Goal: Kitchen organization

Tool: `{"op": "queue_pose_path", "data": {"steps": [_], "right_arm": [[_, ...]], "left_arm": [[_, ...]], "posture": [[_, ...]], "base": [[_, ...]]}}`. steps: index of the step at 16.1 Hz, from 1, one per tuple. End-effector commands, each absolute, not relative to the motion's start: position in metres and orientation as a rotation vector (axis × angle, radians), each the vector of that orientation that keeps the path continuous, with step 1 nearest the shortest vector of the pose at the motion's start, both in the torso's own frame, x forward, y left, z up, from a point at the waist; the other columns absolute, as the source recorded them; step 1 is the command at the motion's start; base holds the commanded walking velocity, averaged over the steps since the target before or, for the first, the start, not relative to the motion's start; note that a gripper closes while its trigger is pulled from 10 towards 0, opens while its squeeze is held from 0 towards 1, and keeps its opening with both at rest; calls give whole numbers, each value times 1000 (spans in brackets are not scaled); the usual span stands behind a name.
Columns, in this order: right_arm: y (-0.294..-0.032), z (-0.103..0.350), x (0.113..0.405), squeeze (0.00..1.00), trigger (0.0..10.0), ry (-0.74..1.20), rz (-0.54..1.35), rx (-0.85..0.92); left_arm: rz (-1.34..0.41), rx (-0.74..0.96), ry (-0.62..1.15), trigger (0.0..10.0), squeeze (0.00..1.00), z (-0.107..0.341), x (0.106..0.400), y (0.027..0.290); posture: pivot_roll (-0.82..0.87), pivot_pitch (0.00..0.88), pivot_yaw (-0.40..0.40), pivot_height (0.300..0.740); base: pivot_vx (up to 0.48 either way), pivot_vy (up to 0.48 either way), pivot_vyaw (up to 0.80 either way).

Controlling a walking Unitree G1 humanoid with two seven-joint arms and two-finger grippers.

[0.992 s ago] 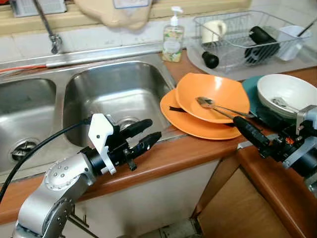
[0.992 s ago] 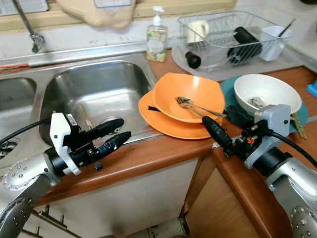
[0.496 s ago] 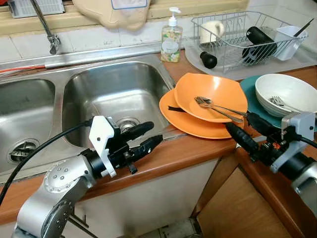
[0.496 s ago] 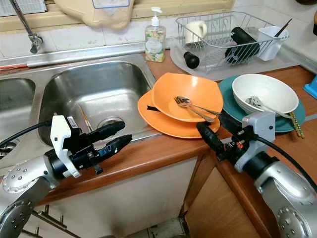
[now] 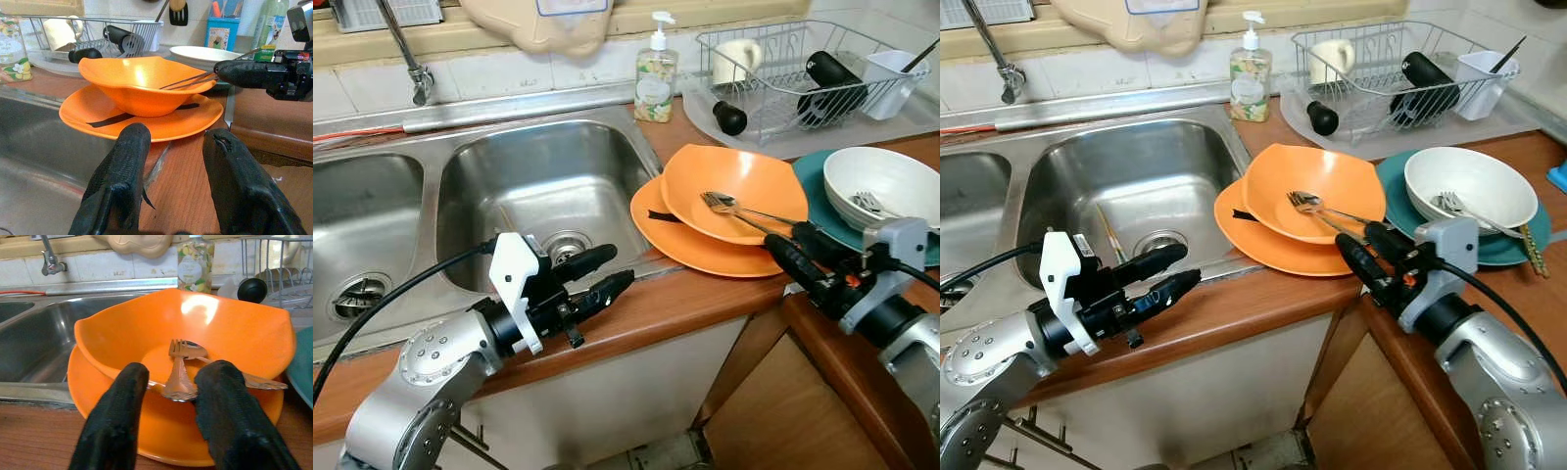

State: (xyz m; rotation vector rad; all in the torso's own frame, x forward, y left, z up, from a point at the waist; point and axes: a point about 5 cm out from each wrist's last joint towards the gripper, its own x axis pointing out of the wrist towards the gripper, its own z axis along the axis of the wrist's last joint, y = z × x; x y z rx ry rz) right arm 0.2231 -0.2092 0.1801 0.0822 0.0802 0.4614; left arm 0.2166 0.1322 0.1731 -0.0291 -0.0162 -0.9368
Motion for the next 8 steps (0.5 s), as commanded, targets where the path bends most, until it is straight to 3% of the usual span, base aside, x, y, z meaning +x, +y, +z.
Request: {"op": "queue_pose_path", "data": {"steps": [1, 8], "right_arm": [[-208, 183, 226, 0, 0, 60, 471, 72], [-208, 182, 229, 0, 0, 69, 470, 60]], "left_arm": [[-941, -19, -25, 10000, 0, 177, 215, 131], [-938, -22, -25, 10000, 0, 177, 215, 131]], "posture": [[-36, 0, 25, 740], [-39, 0, 22, 740]], "base": [[0, 0, 0], [0, 0, 0]]}}
